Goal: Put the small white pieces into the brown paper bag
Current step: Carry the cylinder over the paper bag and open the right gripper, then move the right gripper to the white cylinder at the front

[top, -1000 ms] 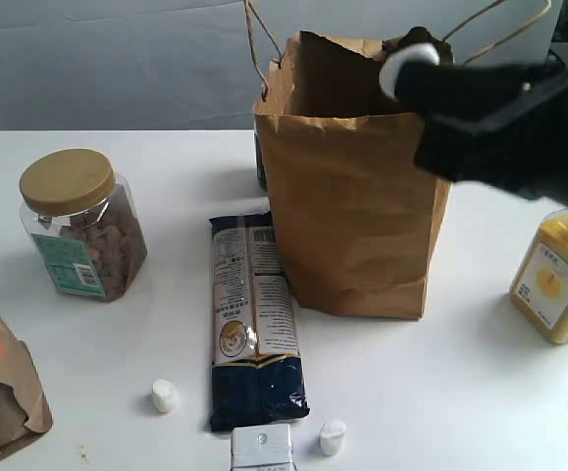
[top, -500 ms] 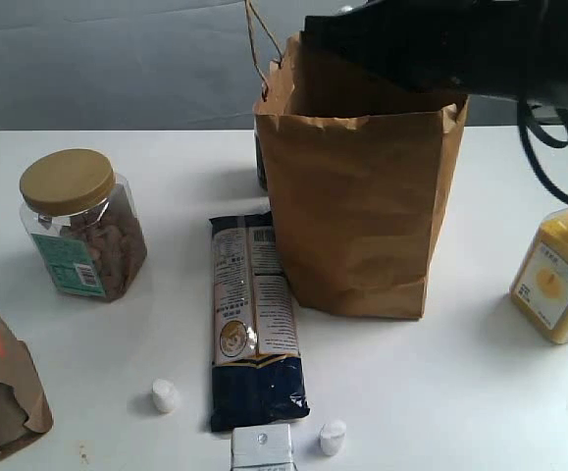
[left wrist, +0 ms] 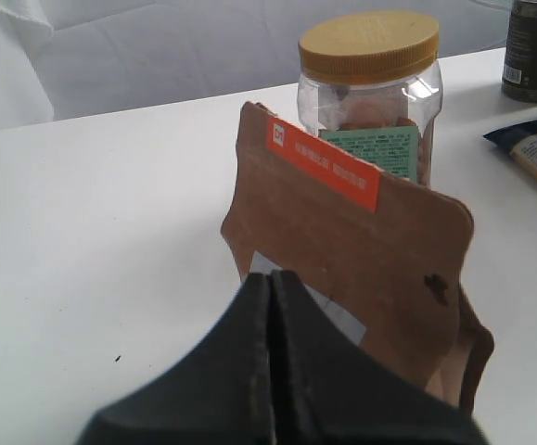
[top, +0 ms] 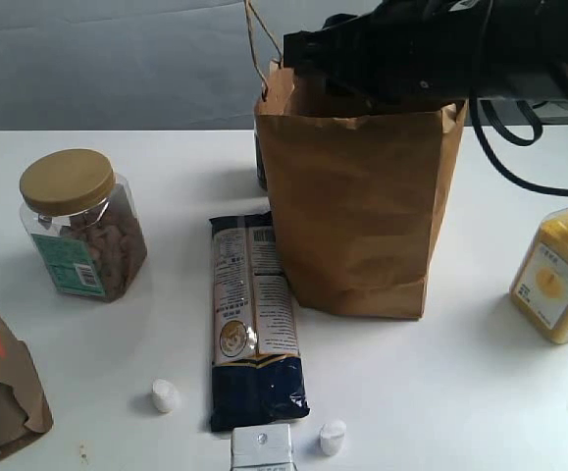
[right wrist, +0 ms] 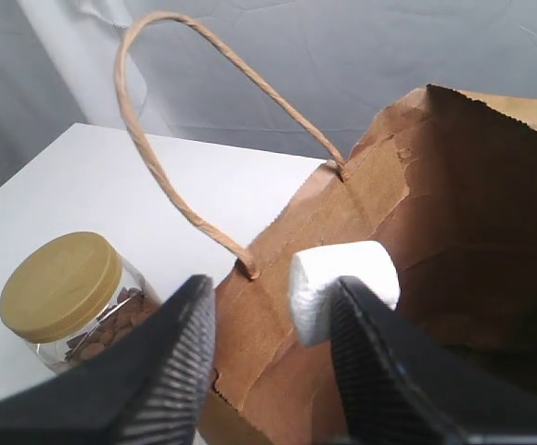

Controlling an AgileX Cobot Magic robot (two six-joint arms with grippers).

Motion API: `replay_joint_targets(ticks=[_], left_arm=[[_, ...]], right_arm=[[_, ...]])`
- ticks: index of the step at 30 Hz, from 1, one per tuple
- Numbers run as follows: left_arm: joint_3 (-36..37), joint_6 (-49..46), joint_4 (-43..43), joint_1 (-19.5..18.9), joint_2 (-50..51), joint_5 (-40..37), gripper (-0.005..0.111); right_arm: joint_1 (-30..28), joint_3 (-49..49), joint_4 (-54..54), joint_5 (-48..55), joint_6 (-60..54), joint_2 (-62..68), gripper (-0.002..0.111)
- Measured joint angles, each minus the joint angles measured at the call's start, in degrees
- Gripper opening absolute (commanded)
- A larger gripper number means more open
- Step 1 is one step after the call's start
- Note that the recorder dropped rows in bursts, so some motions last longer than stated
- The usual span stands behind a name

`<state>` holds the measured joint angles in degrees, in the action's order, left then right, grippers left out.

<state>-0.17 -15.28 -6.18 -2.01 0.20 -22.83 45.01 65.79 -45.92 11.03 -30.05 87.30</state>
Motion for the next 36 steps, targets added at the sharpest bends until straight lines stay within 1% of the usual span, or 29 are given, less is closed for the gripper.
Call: replay_joint_targets(ticks=[2, 5, 8, 10, 12, 13, 15, 16, 17, 19, 20, 21, 22, 24, 25, 28, 36], left_arm=[[0.0, 0.0, 0.0, 0.0, 0.0, 0.0, 0.0], [0.0, 0.0, 0.0, 0.0, 0.0, 0.0, 0.0], [0.0, 0.0, 0.0, 0.0, 0.0, 0.0, 0.0], [0.0, 0.0, 0.0, 0.0, 0.0, 0.0, 0.0], [0.0, 0.0, 0.0, 0.0, 0.0, 0.0, 0.0], [0.0, 0.0, 0.0, 0.0, 0.0, 0.0, 0.0], [0.0, 0.0, 0.0, 0.0, 0.0, 0.0, 0.0], [0.0, 0.0, 0.0, 0.0, 0.0, 0.0, 0.0], [0.0, 0.0, 0.0, 0.0, 0.0, 0.0, 0.0], [0.0, 0.0, 0.0, 0.0, 0.0, 0.0, 0.0], [0.0, 0.0, 0.0, 0.0, 0.0, 0.0, 0.0], [0.0, 0.0, 0.0, 0.0, 0.0, 0.0, 0.0], [0.0, 0.0, 0.0, 0.0, 0.0, 0.0, 0.0], [0.0, 0.0, 0.0, 0.0, 0.0, 0.0, 0.0], [0.0, 0.0, 0.0, 0.0, 0.0, 0.0, 0.0], [0.0, 0.0, 0.0, 0.0, 0.0, 0.0, 0.0], [0.0, 0.0, 0.0, 0.0, 0.0, 0.0, 0.0]], right_arm=[[0.0, 0.0, 0.0, 0.0, 0.0, 0.0, 0.052], [0.0, 0.0, 0.0, 0.0, 0.0, 0.0, 0.059], [0.0, 0.0, 0.0, 0.0, 0.0, 0.0, 0.06], [0.0, 0.0, 0.0, -0.36, 0.0, 0.0, 0.059], [0.0, 0.0, 0.0, -1.5, 0.44, 0.0, 0.044], [0.0, 0.0, 0.0, -1.92, 0.57, 0.0, 0.031], [0.0, 0.0, 0.43, -2.92, 0.81, 0.0, 0.018], [0.0, 0.0, 1.17, -3.43, 0.93, 0.0, 0.015], [0.0, 0.0, 1.73, -3.67, 0.92, 0.0, 0.016], [-0.13, 0.0, 6.06, -3.91, 0.92, 0.0, 0.027], [-0.45, 0.0, 7.1, -3.69, 0.92, 0.0, 0.041], [-1.5, 0.0, 8.06, -2.59, 1.25, 0.0, 0.051], [-2.46, 0.0, 8.29, -1.79, 2.11, 0.0, 0.07], [-5.79, 0.0, 8.65, 1.2, 6.07, 0.0, 0.084], [-7.94, 0.0, 8.74, 3.12, 7.6, 0.0, 0.085], [-9.68, 0.0, 9.15, 5.83, 8.32, 0.0, 0.086], [-9.82, 0.0, 9.42, 8.49, 8.54, 0.05, 0.086]])
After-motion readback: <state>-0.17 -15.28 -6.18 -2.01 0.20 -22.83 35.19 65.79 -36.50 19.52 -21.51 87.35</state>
